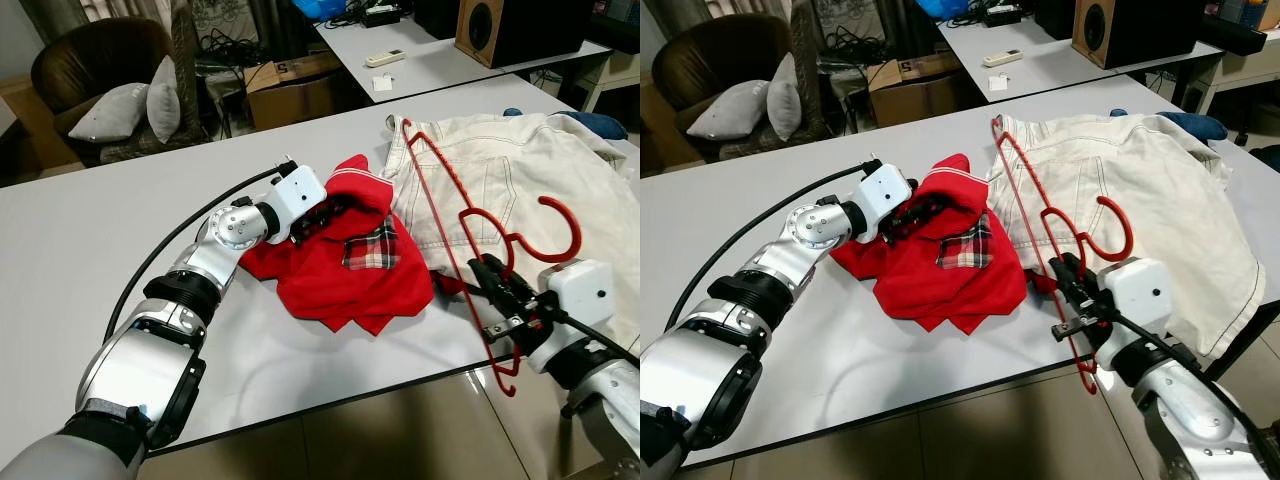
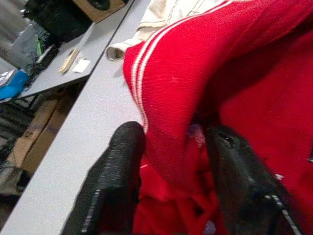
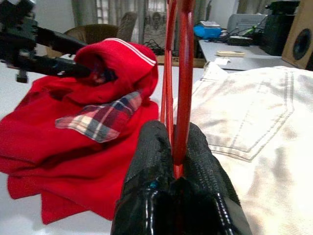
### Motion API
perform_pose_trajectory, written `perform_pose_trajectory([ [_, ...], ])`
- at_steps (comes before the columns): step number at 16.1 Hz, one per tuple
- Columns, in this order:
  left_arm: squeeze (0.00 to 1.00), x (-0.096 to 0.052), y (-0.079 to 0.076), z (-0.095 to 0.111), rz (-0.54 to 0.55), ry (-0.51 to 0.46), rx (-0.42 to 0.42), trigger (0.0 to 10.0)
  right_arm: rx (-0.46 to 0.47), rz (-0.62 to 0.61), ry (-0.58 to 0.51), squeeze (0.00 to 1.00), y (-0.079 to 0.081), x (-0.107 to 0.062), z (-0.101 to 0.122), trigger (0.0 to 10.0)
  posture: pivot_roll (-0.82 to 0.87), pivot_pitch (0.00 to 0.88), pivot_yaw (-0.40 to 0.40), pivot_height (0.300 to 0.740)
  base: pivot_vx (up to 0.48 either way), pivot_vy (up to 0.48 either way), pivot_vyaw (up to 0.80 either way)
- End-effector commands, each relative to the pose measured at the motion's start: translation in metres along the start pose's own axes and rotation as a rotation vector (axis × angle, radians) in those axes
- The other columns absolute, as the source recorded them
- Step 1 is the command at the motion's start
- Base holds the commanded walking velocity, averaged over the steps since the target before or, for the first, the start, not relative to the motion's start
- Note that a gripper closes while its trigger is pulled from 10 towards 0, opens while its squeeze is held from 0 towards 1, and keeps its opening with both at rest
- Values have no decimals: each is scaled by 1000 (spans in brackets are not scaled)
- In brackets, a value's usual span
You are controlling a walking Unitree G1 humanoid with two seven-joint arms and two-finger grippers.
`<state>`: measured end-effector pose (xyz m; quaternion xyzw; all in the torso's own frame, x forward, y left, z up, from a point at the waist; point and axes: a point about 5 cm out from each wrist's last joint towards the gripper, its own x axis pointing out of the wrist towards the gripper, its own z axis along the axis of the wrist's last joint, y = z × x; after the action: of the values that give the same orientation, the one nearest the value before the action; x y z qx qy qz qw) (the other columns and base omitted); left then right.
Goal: Hang hanger
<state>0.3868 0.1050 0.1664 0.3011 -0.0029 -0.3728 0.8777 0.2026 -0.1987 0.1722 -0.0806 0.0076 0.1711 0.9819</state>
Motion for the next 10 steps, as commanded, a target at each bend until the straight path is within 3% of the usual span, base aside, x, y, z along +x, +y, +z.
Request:
perform_pose_trajectory([
  [1,1000,-7,9,-2,-21,0,10,10000,-5,2,-3,0,-1,-1,4,10000,-203,0,185,740,0,0,0],
  [4,1000,-8,5,-9,-57,25,15,10000,-18,7,13,0,-4,-4,6,10000,-230,0,160,740,0,0,0],
  [6,0,-6,-1,-18,-19,85,-6,10000,-30,10,18,0,-8,-5,10,10000,-259,0,140,740,0,0,0],
  [7,0,-5,-1,-19,-14,89,-6,10000,-31,9,17,0,-8,-5,11,10000,-259,0,140,740,0,0,0],
  [10,0,-3,6,-18,138,119,41,10000,-41,12,15,0,-11,-4,16,10000,-281,0,134,740,0,0,0],
])
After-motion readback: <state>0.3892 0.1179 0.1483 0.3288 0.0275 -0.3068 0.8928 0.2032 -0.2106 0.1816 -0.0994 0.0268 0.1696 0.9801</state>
